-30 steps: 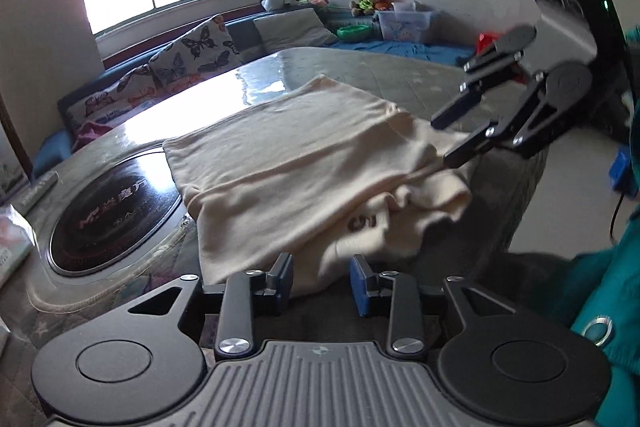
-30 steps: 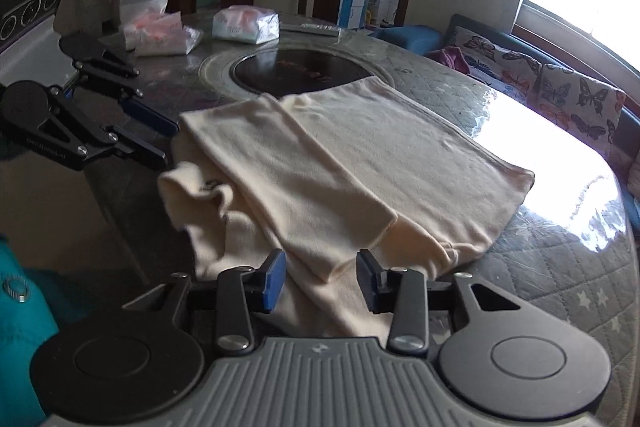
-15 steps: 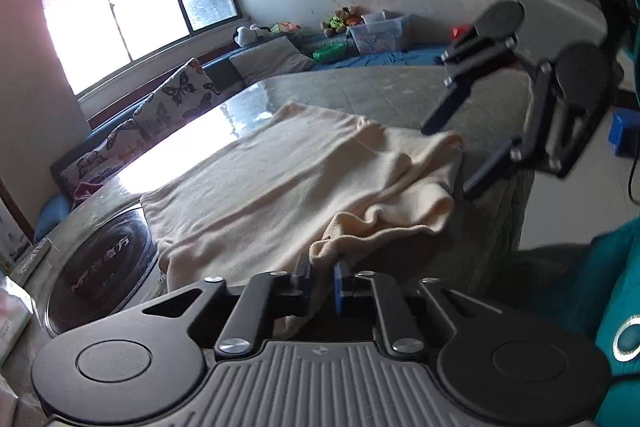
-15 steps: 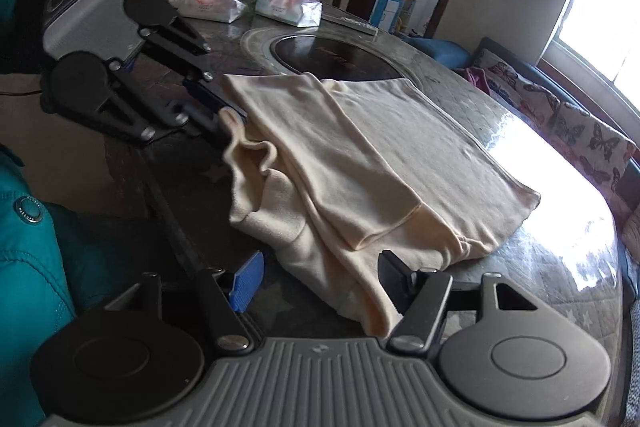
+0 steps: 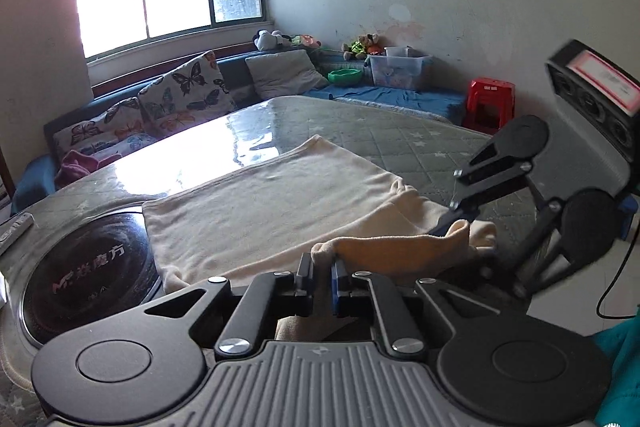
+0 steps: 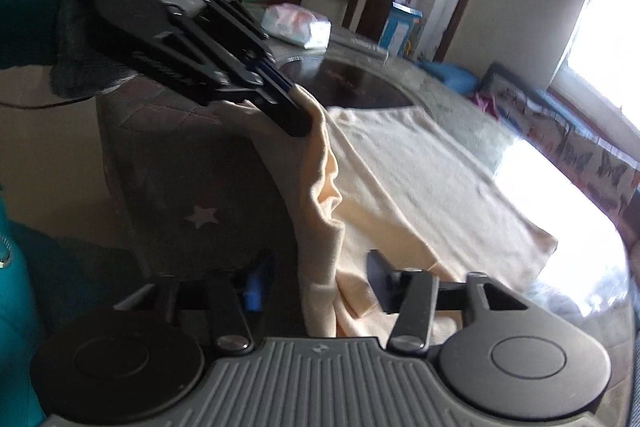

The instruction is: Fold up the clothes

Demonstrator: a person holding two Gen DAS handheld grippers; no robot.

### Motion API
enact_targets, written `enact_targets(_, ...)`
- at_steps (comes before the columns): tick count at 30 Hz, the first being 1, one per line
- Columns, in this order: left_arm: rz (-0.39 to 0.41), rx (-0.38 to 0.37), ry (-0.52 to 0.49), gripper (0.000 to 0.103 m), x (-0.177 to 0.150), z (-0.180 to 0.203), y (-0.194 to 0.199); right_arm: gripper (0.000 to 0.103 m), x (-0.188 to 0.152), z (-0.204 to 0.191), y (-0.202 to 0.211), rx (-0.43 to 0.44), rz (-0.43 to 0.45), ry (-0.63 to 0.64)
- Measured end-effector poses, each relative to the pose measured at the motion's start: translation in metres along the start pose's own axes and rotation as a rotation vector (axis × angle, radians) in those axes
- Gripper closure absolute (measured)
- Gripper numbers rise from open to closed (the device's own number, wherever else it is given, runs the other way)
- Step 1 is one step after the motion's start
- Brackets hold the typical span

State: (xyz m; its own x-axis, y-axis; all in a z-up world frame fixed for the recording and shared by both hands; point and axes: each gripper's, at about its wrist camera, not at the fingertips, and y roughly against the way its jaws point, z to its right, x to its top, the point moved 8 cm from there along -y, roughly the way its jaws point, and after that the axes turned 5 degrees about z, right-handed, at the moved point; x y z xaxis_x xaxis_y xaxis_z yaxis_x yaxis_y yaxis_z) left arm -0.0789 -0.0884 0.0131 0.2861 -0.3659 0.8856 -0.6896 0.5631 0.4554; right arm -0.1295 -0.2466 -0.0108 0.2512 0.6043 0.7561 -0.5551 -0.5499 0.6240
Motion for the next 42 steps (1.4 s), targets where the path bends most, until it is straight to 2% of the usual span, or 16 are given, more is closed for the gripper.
enact_targets(4, -0.014, 0.009, -0.022, 0.086, -0.015, 0.005, 0.009, 0.089, 0.007, 0.019, -0.001, 0.025, -0.012, -0.13)
enact_targets(7, -0.02, 0.025, -0.043, 0.062, -0.025, 0.006, 0.014, 0.09, 0.014, 0.031, 0.001, 0.047, 0.001, -0.205)
enact_targets(11, -0.029, 0.053, -0.08, 0.055, -0.035, 0.005, 0.017, 0.09, 0.021, 0.045, 0.002, 0.058, 0.017, -0.264)
enact_targets(15, -0.041, 0.085, -0.15, 0.055, -0.042, 0.003, 0.013, 0.09, 0.026, 0.053, 0.004, 0.058, 0.029, -0.285)
enact_targets(16, -0.045, 0.091, -0.17, 0.055, -0.044, 0.002, 0.011, 0.09, 0.027, 0.055, 0.005, 0.057, 0.031, -0.287)
enact_targets(18, -0.054, 0.103, -0.203, 0.07, -0.047, 0.0, 0.008, 0.091, 0.027, 0.056, 0.005, 0.047, 0.035, -0.288)
enact_targets(19, -0.053, 0.103, -0.207, 0.082, -0.047, -0.001, 0.008, 0.091, 0.027, 0.056, 0.006, 0.042, 0.037, -0.288)
enact_targets(21, -0.045, 0.098, -0.199, 0.09, -0.046, -0.004, 0.011, 0.092, 0.025, 0.056, 0.007, 0.032, 0.043, -0.291)
enact_targets(26, -0.018, 0.044, -0.11, 0.094, -0.031, -0.003, 0.03, 0.092, 0.019, 0.05, 0.017, 0.037, 0.072, -0.301)
enact_targets(33, 0.01, -0.052, 0.02, 0.097, -0.011, 0.01, 0.067, 0.093, 0.015, 0.04, 0.064, 0.068, 0.106, -0.294)
enact_targets(39, 0.034, -0.074, 0.084, 0.098, -0.001, 0.013, 0.091, 0.093, 0.01, 0.019, 0.105, 0.109, 0.069, -0.306)
enact_targets(42, 0.042, -0.072, 0.118, 0.101, 0.004, 0.01, 0.098, 0.093, 0.014, 0.022, 0.104, 0.107, 0.071, -0.307)
